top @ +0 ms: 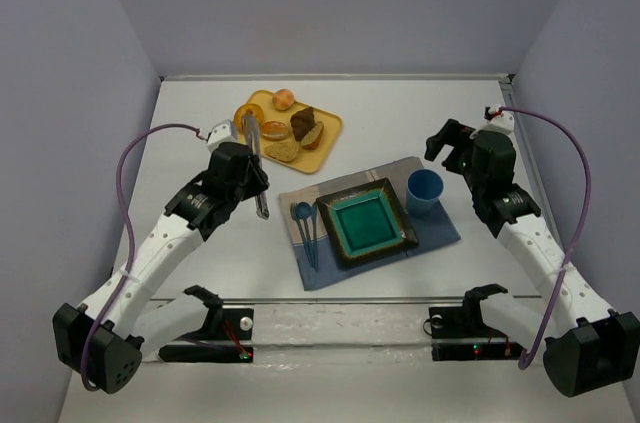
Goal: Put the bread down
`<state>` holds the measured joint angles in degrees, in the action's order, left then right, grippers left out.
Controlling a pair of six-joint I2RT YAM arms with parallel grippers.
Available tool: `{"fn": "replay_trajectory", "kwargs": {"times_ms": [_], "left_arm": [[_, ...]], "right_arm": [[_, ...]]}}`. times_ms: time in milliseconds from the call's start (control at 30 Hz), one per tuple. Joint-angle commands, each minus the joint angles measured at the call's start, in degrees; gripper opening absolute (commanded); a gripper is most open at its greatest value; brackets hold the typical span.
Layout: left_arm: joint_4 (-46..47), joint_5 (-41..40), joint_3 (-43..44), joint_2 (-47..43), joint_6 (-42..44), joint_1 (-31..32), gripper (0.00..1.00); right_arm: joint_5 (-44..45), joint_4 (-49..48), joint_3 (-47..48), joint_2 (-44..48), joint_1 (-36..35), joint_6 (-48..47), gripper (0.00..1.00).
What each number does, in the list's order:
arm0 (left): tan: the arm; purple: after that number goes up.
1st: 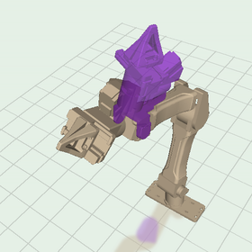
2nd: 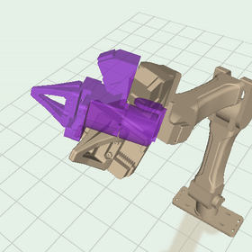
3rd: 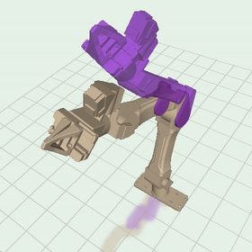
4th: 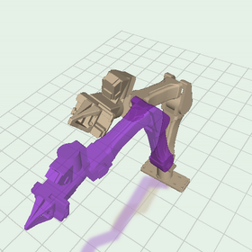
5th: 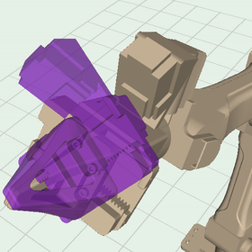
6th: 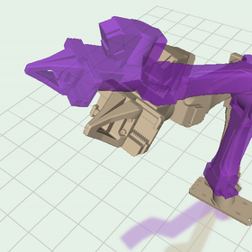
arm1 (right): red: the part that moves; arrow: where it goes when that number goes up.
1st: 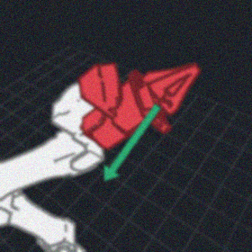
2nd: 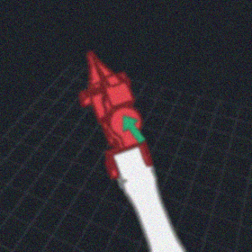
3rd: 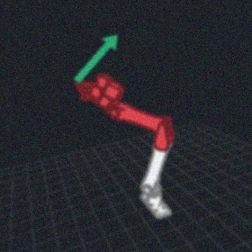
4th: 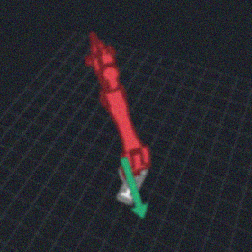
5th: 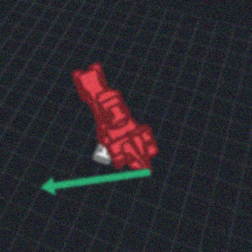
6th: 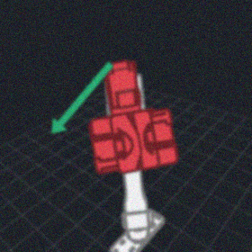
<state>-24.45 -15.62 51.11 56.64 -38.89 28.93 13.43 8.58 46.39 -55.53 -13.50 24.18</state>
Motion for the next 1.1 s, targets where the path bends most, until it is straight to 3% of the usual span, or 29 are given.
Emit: {"fn": "replay_trajectory", "kwargs": {"times_ms": [0, 367, 700, 1067], "left_arm": [[1.2, 6.6, 3.4, 1.8, 4.8, 1.2, 0.41], [1.0, 5.4, 10.7, 8.0, 6.8, 5.4, 0.42], [0.4, -1.0, 17.6, 18.2, 20.6, 10.4, 0.45], [0.3, -4.6, 26.4, 31.9, 29.7, 10.4, 0.46]], "right_arm": [[-0.2, -1.6, 0.2, 1.0, 0.2, -0.3, 1.0], [-0.3, -1.6, 0.3, 0.9, 0.2, -0.5, 1.0], [-0.5, -1.7, 0.4, 0.3, 0.2, -0.5, 1.0], [0.3, -1.4, 0.6, -0.5, 0.2, -0.4, 1.0]]}}
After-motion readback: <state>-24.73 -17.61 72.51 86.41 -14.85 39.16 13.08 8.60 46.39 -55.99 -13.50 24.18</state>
